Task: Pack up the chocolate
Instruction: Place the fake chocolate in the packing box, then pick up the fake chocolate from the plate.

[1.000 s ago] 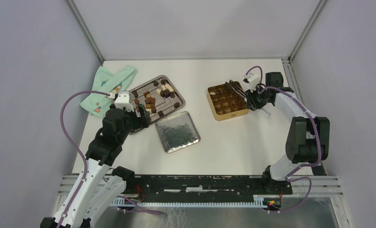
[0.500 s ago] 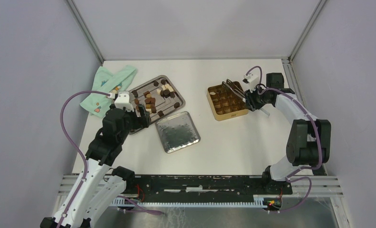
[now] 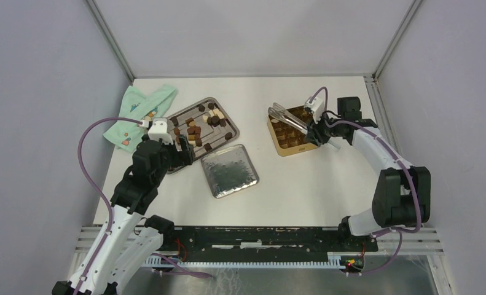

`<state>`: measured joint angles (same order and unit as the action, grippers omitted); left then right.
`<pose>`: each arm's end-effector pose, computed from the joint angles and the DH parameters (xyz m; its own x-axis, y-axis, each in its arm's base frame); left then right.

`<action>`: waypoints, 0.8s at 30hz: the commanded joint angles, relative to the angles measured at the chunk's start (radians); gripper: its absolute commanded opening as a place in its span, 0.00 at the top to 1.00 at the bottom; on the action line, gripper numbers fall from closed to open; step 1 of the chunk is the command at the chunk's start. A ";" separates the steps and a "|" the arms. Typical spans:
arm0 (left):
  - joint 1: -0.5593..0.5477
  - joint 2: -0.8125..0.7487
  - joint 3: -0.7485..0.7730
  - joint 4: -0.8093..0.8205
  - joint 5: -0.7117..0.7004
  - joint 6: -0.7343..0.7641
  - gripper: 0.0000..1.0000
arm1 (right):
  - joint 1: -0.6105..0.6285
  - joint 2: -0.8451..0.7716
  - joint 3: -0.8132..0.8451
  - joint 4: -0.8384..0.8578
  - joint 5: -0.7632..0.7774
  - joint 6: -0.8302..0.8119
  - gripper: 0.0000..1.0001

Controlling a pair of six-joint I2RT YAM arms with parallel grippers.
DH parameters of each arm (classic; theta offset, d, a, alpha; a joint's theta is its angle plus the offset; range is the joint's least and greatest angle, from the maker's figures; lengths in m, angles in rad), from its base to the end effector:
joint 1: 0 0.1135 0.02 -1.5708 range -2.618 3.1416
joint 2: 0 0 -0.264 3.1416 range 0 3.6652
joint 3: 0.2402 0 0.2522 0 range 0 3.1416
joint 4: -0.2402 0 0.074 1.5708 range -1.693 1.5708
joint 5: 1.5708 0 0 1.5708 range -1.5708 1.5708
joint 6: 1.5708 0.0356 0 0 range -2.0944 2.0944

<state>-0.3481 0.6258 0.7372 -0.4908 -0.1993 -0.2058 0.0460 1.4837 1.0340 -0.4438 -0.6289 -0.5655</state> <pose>0.1377 -0.0425 0.3147 -0.3738 -0.0774 -0.9243 0.0869 0.9892 -0.1180 0.3068 0.0351 0.2439 -0.4400 -0.4540 -0.7748 -0.7594 0.6486 0.0512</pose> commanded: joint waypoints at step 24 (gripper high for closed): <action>0.005 -0.017 -0.001 0.046 -0.014 0.058 0.11 | 0.602 0.371 0.467 -0.139 0.326 -0.119 0.59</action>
<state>-0.3481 0.6228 0.7368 -0.4911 -0.2035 -0.2058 0.5926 1.7878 1.3819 -0.5457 -0.4053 -0.6811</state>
